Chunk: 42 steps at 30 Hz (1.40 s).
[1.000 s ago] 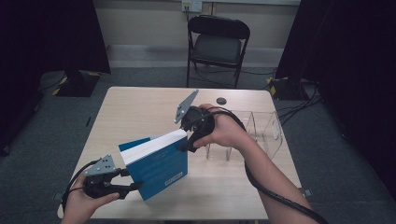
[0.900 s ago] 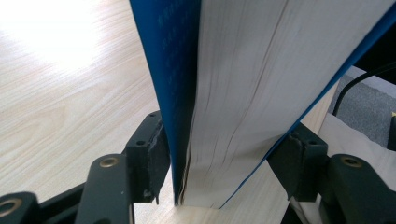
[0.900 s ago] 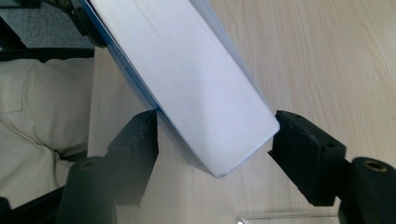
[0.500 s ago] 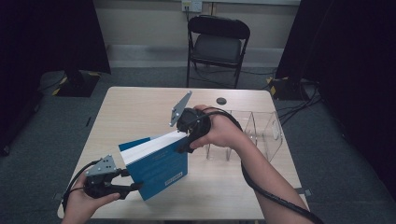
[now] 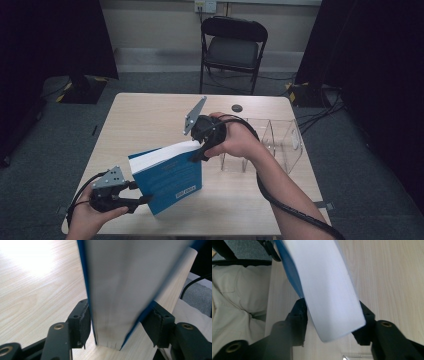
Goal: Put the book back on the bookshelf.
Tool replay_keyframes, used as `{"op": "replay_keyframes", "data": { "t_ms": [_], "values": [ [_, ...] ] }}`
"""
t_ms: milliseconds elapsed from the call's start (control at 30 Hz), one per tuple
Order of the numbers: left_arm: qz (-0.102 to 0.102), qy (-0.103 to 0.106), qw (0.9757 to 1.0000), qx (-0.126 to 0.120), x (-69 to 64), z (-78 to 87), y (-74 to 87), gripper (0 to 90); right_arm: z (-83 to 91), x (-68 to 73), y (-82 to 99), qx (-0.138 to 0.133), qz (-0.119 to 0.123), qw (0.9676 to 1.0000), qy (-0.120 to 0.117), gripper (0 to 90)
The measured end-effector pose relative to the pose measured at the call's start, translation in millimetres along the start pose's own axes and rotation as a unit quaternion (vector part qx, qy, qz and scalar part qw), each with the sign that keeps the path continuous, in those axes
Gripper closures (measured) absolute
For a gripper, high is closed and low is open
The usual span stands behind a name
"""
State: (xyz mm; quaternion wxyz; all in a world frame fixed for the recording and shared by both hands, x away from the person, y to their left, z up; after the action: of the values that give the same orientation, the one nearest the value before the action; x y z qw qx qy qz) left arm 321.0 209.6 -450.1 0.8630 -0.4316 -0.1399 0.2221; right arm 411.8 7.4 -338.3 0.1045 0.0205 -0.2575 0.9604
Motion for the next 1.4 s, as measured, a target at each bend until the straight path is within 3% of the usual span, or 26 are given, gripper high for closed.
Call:
{"op": "replay_keyframes", "data": {
  "t_ms": [33, 200, 333, 500, 667, 700, 767, 833, 900, 1067, 1100, 1267, 1400],
  "values": [
    [-0.006, -0.005, 1.0, 0.0, 1.7, -0.6, 0.2, 41.0, 1.0, 0.8, 0.9, -0.002, -0.001, 1.0, -0.003, 56.5],
    [0.004, -0.008, 0.9999, -0.005, 4.3, -2.5, 0.2, 40.5, 2.8, 5.2, 2.6, -0.006, 0.008, 0.9999, -0.005, 58.8],
    [0.003, -0.011, 0.9999, -0.006, 4.7, -2.8, 0.5, 40.6, 1.1, 5.9, 0.8, -0.002, -0.015, 0.9998, 0.009, 55.5],
    [0.007, -0.014, 0.9999, -0.007, 6.8, -3.3, 1.2, 40.4, -1.0, 6.2, -1.6, -0.001, -0.014, 0.9997, 0.019, 53.4],
    [0.005, -0.018, 0.9998, -0.008, 8.8, -3.5, 2.3, 39.8, -3.1, 7.7, -3.2, -0.007, -0.009, 0.9999, 0.013, 55.4],
    [0.005, -0.018, 0.9998, -0.011, 9.1, -4.0, 2.2, 39.8, -2.6, 8.7, -2.8, -0.004, -0.021, 0.9997, 0.009, 57.7],
    [0.004, -0.02, 0.9997, -0.01, 9.3, -5.0, 2.5, 39.1, -1.3, 12.0, -2.3, -0.003, -0.019, 0.9998, 0.006, 61.0],
    [0.005, -0.02, 0.9997, -0.01, 9.4, -5.3, 2.6, 39.4, -0.3, 15.7, -1.1, 0.002, 0.0, 1.0, 0.006, 61.3],
    [0.002, -0.023, 0.9997, -0.006, 9.2, -5.9, 3.2, 40.9, 1.5, 18.3, 1.7, 0.005, -0.002, 1.0, 0.005, 61.4],
    [-0.002, -0.034, 0.9994, 0.002, 10.9, -8.5, 6.5, 44.7, 7.1, 19.3, 16.5, 0.001, -0.037, 0.9993, 0.0, 61.7],
    [0.008, -0.028, 0.9996, -0.004, 10.5, -10.4, 6.3, 46.0, 8.2, 20.8, 18.3, 0.002, -0.03, 0.9995, 0.004, 61.8],
    [-0.006, -0.04, 0.9992, 0.008, 12.8, -14.0, 5.4, 50.4, 8.9, 24.2, 20.3, 0.0, -0.035, 0.9993, 0.013, 61.7],
    [-0.002, -0.045, 0.9988, 0.018, 15.3, -14.0, 8.9, 50.7, 8.9, 23.7, 20.8, -0.005, -0.048, 0.9987, 0.016, 61.3]
  ]
}}
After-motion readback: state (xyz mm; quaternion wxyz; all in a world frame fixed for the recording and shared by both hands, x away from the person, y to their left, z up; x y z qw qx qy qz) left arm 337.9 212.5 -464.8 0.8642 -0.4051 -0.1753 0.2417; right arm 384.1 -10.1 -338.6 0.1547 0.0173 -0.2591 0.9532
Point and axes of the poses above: each handheld gripper's, and its own axes: z roughly backward along the jaws, y roughly out of its underside, x roughly to its left, the point moved 7 cm from there along -z, roughly forward along the jaws, and after that the axes turned 12 degrees about -z, right-handed, at the moved point
